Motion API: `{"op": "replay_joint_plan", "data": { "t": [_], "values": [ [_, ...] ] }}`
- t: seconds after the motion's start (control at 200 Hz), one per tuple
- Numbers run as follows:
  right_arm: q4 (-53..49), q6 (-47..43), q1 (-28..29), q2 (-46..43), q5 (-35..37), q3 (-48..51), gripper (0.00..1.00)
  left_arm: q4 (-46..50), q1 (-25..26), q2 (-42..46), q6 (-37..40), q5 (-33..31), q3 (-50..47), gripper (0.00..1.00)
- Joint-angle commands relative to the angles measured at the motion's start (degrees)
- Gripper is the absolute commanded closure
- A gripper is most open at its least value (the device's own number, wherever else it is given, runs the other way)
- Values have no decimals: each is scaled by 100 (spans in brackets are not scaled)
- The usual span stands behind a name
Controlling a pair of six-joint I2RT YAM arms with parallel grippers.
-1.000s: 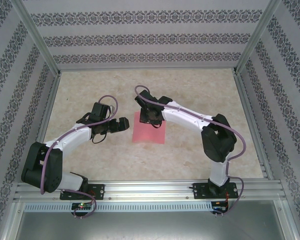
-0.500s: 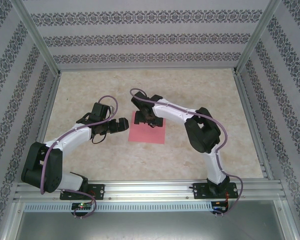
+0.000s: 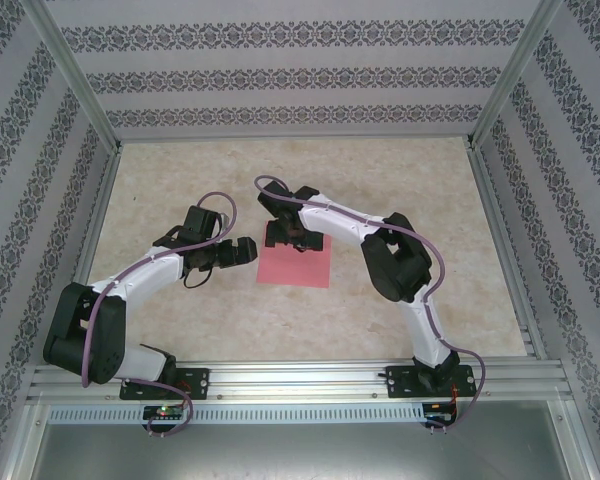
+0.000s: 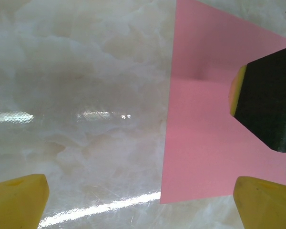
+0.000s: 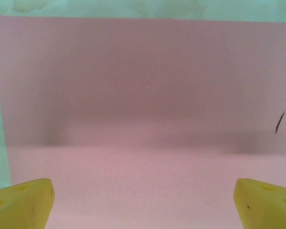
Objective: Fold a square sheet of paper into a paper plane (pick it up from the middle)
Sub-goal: Fold the square sheet of paper in half at the center of the table.
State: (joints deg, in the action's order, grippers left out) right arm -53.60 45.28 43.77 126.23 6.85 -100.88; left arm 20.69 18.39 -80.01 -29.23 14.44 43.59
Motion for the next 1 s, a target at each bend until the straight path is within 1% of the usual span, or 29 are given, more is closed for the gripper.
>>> {"op": "replay_joint_plan", "data": {
  "t": [0.0,0.155,0.315,0.405,0.57,0.609,0.664,0.789,0.834,0.939,0.994],
  "values": [
    [-67,-33,44,284,-102,-27,3,-3,-25,-32,134,-52,185,0],
    [32,9,78,363,-160,215,3,-12,-21,-39,137,-49,187,0],
    [91,62,80,405,-171,444,6,-4,-23,-48,137,-30,187,0],
    [150,68,79,380,-203,510,8,-3,-28,-35,137,-27,185,0],
    [63,45,79,270,-93,398,16,22,-22,-14,122,-17,185,0],
    [34,35,80,209,-63,362,18,27,-21,0,128,-17,195,0],
    [12,16,80,101,-22,306,24,40,-21,11,126,-13,194,0],
    [15,31,71,-250,102,321,40,65,-22,35,121,-32,195,0],
    [23,34,62,-388,121,360,42,68,-20,36,120,-27,193,0],
    [141,55,58,-722,104,533,53,76,-28,55,112,-29,193,0],
    [283,56,36,-907,16,673,55,76,-21,53,102,-20,196,0]
  ]
}}
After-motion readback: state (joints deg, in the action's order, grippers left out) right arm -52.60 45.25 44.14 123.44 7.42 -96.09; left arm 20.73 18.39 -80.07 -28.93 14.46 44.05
